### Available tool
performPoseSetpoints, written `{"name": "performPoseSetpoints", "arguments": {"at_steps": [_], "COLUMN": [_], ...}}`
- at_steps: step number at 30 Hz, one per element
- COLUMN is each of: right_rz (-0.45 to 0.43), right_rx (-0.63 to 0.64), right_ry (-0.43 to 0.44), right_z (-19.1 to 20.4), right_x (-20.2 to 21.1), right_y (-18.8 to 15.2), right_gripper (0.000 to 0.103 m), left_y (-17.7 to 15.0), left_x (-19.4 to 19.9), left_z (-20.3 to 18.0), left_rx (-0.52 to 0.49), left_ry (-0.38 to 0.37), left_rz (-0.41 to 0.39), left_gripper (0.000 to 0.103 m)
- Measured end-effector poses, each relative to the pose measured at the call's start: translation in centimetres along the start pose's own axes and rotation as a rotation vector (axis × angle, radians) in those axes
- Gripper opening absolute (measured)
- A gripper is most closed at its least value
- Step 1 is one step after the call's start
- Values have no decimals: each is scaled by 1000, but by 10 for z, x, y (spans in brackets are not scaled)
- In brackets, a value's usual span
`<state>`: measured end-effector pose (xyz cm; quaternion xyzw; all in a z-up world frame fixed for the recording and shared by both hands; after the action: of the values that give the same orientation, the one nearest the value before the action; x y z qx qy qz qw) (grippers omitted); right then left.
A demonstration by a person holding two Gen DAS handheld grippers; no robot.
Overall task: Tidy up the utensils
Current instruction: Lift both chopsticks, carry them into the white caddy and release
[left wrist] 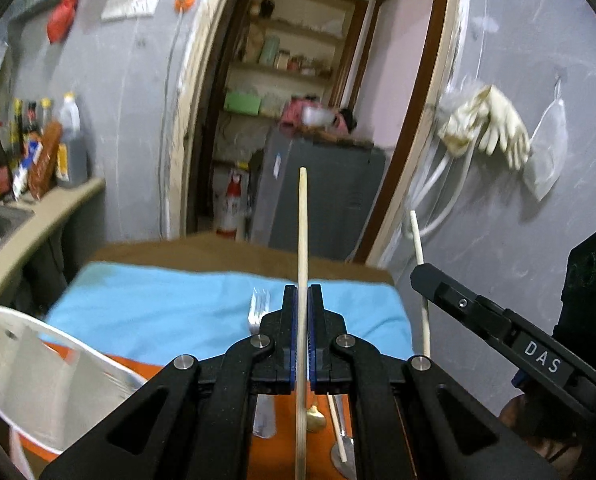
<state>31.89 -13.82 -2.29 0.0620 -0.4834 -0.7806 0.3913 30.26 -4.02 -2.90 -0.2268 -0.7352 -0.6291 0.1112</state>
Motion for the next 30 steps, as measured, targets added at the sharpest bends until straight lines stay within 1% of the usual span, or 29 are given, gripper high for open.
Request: {"name": "performPoseSetpoints", "arguments": {"at_steps": [3, 6, 11, 14, 17, 21, 24, 27, 30], "right_rz": [-45, -86, -130, -149, -170, -201, -207, -207, -200], "right_rx": [22, 38, 48, 43, 42, 45, 68, 82, 76], "right_ry": [37, 85, 185, 224, 240, 234, 217, 196, 190], "right_z": [30, 63, 115, 133, 142, 146, 145, 138, 131], "right_x": [-1, -4, -24, -36, -43, -59, -67, -71, -75], "right_y": [9, 16, 20, 17, 15, 11, 4, -5, -12], "right_gripper": [3, 3, 3, 3, 3, 3, 3, 3, 3], "left_y": [18, 35, 58, 61, 54, 49, 45, 39, 30], "left_x": [29, 60, 99, 110, 114, 114, 111, 107, 101], "left_z": [14, 39, 106, 146, 186, 223, 234, 234, 231], "left_rx": [-2, 9, 60, 105, 187, 272, 297, 297, 280], "left_ry": [8, 28, 98, 134, 129, 122, 114, 101, 110], "left_rz": [-54, -109, -198, -236, -267, -314, -338, -342, -348], "left_gripper": [2, 2, 2, 2, 2, 2, 2, 2, 2]}}
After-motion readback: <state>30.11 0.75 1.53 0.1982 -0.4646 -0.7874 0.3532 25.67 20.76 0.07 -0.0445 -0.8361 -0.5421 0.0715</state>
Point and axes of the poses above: each gripper's, at about its wrist camera, not at the fingertips, and x roughly against the way its jaws point, z to its left, y to its top, the point moved 10 cm from there along -x, roughly the way its jaws point, and after that the axes turned 4 degrees about -x, right-handed, at the moved point
